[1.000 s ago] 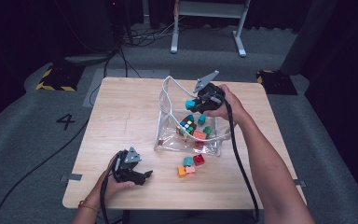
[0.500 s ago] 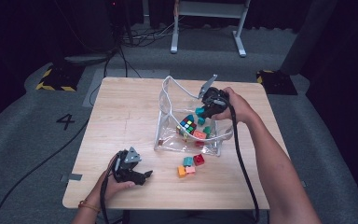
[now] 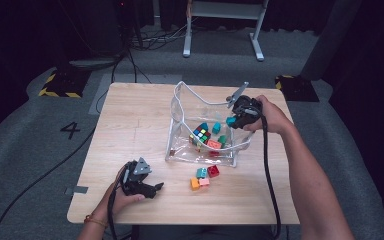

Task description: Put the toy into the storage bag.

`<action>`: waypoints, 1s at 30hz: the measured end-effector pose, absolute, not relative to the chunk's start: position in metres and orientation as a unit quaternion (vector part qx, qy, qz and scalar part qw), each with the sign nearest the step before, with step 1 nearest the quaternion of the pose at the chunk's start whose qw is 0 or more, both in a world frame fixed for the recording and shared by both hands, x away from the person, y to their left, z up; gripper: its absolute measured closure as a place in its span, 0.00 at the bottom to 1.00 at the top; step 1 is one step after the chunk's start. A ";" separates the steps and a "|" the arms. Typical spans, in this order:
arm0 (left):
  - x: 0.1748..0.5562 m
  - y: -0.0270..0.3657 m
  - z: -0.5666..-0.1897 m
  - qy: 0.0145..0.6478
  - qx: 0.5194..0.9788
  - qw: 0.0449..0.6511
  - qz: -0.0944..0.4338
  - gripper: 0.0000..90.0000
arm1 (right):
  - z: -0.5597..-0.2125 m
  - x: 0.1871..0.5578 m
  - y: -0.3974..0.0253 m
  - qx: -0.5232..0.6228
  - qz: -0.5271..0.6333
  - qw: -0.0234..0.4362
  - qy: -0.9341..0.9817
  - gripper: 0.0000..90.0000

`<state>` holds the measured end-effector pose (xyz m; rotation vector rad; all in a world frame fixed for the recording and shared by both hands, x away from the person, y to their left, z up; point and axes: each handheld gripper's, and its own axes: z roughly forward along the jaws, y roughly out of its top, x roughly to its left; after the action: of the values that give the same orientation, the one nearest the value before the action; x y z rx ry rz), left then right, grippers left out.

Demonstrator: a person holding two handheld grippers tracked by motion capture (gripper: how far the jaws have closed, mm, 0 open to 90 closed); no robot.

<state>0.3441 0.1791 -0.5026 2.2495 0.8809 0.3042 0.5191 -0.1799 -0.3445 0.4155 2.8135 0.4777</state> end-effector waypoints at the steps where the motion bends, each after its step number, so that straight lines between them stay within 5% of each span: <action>1: 0.344 0.179 -0.503 0.340 0.867 0.346 0.117 0.16 | -0.344 0.518 -0.183 0.146 0.175 0.129 0.965 0.74; 12: 0.344 0.179 -0.503 0.340 0.867 0.346 0.118 0.16 | -0.339 0.508 -0.199 0.153 0.252 0.130 0.947 0.67; 30: 0.344 0.179 -0.503 0.341 0.866 0.347 0.117 0.16 | -0.313 0.443 -0.242 0.149 0.425 0.175 0.876 0.49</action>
<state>0.3439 0.1789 -0.5027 2.2465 0.8840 0.3027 0.4434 -0.2421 -0.3130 0.4209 2.4820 1.2037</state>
